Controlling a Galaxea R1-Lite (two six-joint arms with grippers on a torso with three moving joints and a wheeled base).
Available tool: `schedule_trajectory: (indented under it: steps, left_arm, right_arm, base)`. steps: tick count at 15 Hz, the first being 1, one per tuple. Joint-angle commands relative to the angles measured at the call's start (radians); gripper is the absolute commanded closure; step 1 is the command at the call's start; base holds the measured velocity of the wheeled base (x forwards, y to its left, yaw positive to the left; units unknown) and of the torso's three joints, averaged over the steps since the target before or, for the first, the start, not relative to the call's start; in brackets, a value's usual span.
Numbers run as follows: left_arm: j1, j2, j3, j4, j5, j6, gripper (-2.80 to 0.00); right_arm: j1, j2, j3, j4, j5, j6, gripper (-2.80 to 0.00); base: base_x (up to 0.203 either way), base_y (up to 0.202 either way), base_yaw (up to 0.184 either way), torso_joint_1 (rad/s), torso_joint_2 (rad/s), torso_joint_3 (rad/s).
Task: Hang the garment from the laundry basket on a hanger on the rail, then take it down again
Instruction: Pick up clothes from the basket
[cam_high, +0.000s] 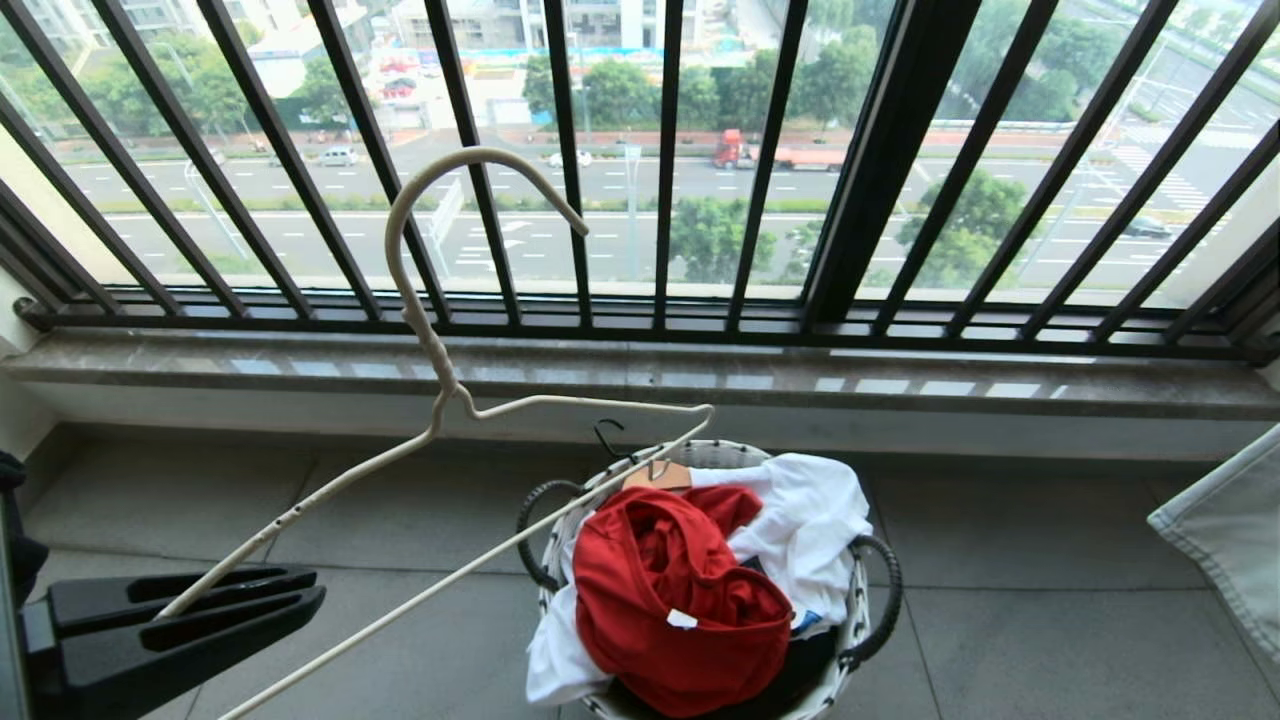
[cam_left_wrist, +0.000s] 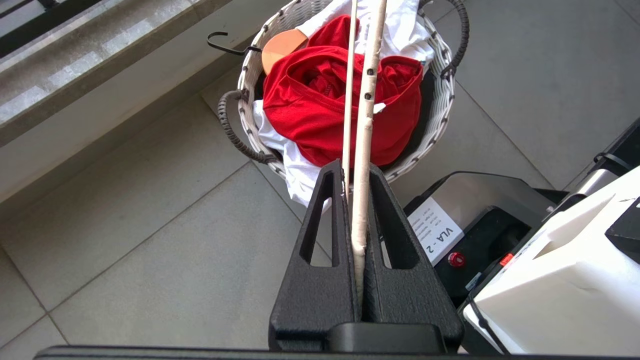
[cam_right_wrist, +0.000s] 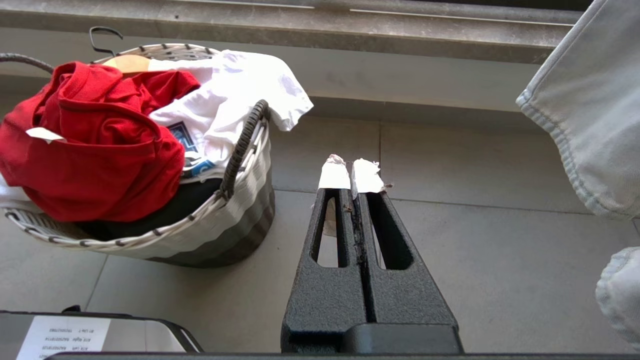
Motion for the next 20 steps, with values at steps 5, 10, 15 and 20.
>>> schedule_trajectory:
  steps: [5, 10, 15, 20]
  left_arm:
    - [0.000, 0.005, 0.009, 0.002, 0.002, 0.000, 0.00]
    - [0.000, -0.006, 0.006, 0.001, 0.000, 0.000, 0.00]
    - [0.000, -0.009, 0.004, -0.047, -0.009, -0.006, 0.00]
    - [0.000, -0.004, 0.004, -0.048, -0.007, -0.005, 0.00]
  right_arm:
    - [0.001, 0.000, 0.000, 0.000, 0.001, 0.000, 0.00]
    - [0.001, 0.000, 0.000, 0.000, 0.001, 0.000, 0.00]
    - [0.001, 0.000, 0.000, 0.000, 0.001, 0.000, 0.00]
    - [0.001, 0.000, 0.000, 0.000, 0.001, 0.000, 0.00]
  base:
    - [0.000, 0.000, 0.000, 0.005, 0.00, -0.196]
    - [0.000, 0.000, 0.000, 0.001, 0.00, -0.140]
    - [0.000, 0.000, 0.000, 0.000, 0.00, -0.006]
    - [0.000, 0.000, 0.000, 0.000, 0.00, 0.000]
